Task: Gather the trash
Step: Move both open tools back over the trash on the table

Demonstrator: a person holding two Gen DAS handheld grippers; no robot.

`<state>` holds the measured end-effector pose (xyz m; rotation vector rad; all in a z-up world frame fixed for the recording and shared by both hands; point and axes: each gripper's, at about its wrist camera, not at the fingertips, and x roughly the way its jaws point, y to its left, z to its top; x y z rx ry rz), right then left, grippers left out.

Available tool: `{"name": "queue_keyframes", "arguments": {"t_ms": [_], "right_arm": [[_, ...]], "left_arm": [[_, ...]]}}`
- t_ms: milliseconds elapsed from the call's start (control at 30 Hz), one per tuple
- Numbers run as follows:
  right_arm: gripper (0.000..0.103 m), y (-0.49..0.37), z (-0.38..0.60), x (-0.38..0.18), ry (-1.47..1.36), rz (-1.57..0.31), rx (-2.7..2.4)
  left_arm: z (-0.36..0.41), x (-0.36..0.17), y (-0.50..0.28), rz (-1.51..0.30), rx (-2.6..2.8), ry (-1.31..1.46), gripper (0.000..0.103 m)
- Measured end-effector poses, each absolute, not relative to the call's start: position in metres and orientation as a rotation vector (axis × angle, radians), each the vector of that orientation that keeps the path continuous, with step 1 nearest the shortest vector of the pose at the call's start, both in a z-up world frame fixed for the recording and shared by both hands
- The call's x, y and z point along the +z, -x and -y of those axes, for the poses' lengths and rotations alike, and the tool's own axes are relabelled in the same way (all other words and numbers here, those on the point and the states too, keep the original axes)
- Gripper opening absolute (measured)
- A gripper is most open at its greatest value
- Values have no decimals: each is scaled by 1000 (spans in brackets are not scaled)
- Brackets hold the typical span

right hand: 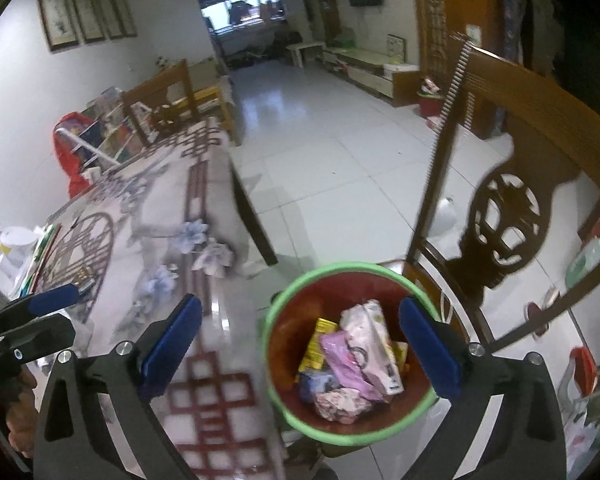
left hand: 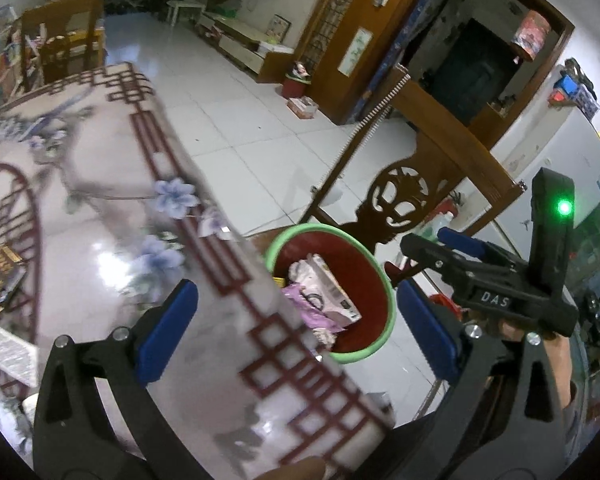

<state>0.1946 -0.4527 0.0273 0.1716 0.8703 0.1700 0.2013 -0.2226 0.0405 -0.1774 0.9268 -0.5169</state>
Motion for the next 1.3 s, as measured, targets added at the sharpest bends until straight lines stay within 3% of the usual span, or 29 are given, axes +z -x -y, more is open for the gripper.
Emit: {"name": "queue_keyframes", "arguments": {"t_ms": [400,800,1300], "right_arm": [[95,-201,345,39,-60,-872,374],[95,-175,223,17,116,-920,609],[95,-114,130,-31,306,-996,776]], "left_arm": [[96,48,-161,-896,-312,225,97],[-31,16,-112,-950,-136,278,97],[-57,-38,-94,-1013,-113,313,97]]}}
